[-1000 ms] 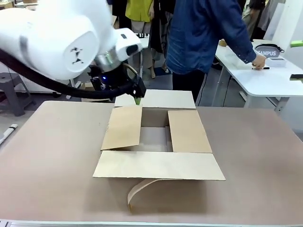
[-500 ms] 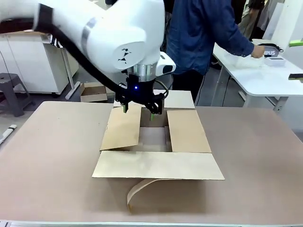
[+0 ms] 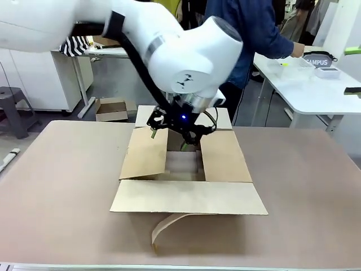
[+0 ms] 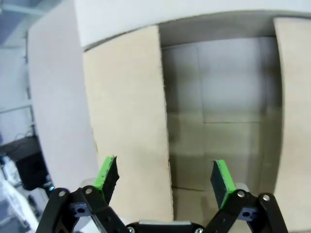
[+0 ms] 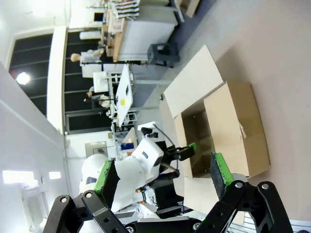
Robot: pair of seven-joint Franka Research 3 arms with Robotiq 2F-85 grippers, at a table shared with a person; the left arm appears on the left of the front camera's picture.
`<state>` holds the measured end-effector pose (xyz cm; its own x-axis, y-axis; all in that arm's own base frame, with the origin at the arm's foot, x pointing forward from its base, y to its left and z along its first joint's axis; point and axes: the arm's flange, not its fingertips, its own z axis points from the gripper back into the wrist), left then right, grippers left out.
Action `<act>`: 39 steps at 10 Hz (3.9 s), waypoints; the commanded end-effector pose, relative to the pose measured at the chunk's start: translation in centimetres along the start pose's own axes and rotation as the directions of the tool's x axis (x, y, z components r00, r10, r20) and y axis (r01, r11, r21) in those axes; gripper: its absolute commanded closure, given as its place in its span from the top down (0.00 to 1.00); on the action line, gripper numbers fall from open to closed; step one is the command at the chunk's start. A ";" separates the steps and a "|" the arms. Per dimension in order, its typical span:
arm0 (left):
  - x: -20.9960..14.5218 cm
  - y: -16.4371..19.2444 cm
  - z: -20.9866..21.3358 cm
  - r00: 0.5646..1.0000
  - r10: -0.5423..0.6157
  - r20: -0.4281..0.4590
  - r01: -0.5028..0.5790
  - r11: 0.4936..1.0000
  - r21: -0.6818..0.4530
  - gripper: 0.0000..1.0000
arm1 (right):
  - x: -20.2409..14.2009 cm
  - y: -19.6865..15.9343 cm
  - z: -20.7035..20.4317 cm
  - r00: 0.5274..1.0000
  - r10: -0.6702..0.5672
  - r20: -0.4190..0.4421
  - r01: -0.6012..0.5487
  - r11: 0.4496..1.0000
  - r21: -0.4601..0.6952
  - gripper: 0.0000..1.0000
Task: Pack the gift set into the box.
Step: Place both hands on the side flaps of the Package Box and spread them outward.
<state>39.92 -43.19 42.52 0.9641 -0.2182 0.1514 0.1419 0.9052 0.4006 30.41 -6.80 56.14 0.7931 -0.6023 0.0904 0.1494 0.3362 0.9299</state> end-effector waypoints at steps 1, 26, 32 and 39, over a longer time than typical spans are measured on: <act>1.3 -0.4 -0.1 0.997 0.070 -0.039 -0.065 0.990 0.123 1.00 | -0.1 0.0 -0.3 1.000 0.003 0.002 -0.003 1.000 0.021 1.00; -2.5 11.6 -0.7 0.984 0.116 -0.135 -0.095 0.984 0.153 1.00 | -0.1 0.0 -0.3 1.000 0.003 0.002 -0.003 1.000 0.021 1.00; -6.0 20.3 -3.2 0.993 0.094 -0.077 -0.111 0.958 -0.265 1.00 | -0.1 0.0 -0.3 1.000 0.003 0.002 -0.003 1.000 0.021 1.00; -6.6 27.0 -9.2 0.980 -0.025 0.197 0.164 0.666 -0.728 1.00 | -0.1 0.0 -0.3 1.000 0.003 0.002 -0.003 1.000 0.021 1.00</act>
<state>38.92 -14.81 46.41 0.9230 -0.2242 0.3127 0.3111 0.9130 -0.2638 30.38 -6.86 56.13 0.7923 -0.6035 0.0897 0.1509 0.3362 0.9296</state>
